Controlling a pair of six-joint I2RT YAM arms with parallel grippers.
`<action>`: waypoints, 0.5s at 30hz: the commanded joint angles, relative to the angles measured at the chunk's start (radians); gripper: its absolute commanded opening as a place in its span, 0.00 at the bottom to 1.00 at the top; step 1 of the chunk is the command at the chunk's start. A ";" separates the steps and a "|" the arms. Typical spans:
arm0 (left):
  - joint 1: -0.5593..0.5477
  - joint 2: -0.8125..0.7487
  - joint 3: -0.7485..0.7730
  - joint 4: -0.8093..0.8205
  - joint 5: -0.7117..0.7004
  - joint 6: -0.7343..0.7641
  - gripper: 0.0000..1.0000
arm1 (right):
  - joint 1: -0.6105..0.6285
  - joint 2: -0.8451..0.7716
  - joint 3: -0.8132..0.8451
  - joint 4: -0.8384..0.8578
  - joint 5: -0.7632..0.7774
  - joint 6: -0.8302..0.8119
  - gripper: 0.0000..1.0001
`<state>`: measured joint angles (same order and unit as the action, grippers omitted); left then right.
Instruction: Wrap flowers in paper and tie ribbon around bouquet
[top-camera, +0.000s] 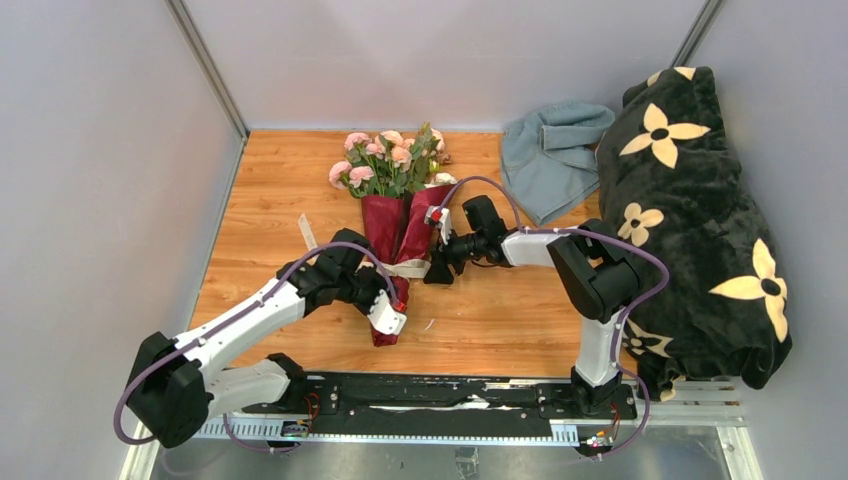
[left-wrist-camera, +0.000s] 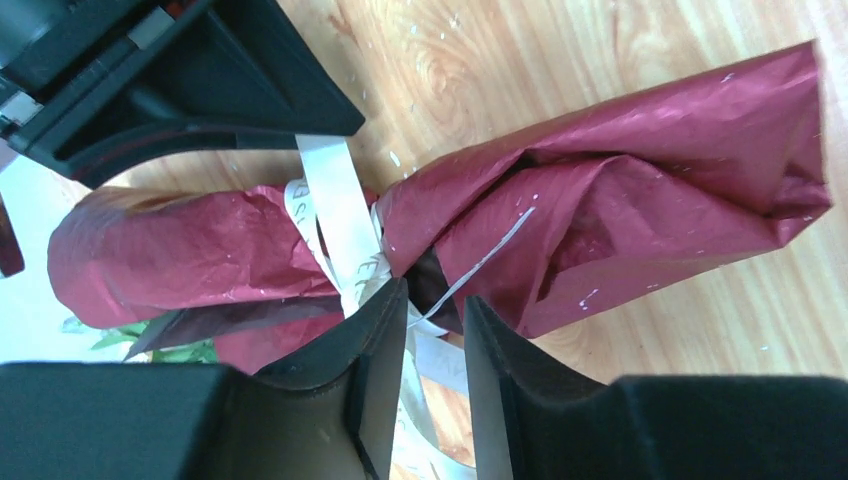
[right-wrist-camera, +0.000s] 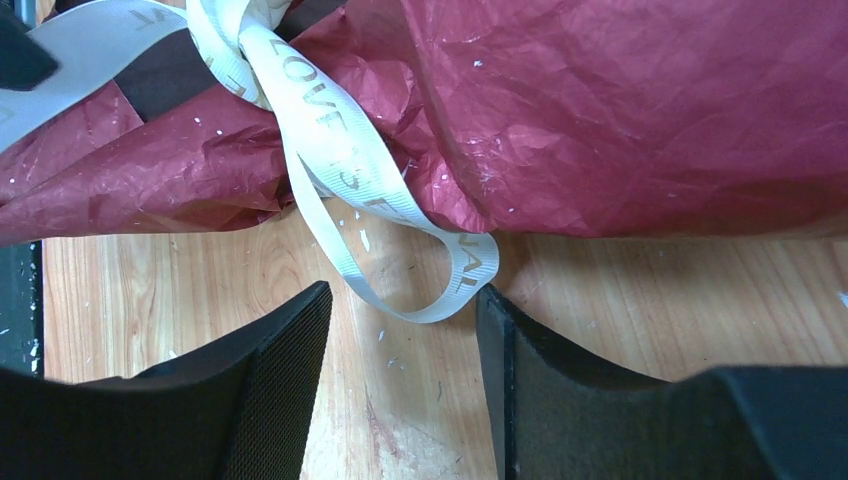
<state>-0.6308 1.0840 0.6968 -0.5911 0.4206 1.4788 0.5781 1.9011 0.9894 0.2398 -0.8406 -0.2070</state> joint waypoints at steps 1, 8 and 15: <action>-0.010 0.037 -0.040 0.139 -0.073 0.015 0.33 | 0.010 0.029 0.000 -0.028 -0.004 -0.030 0.58; -0.009 0.010 -0.004 0.046 -0.064 0.061 0.00 | 0.011 0.020 0.004 -0.071 -0.008 -0.051 0.57; -0.007 -0.081 0.096 -0.251 -0.155 0.027 0.00 | 0.011 -0.045 -0.025 -0.115 -0.047 -0.076 0.60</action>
<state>-0.6319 1.0512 0.7521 -0.6472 0.3161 1.5131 0.5781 1.8889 0.9852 0.2035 -0.8536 -0.2531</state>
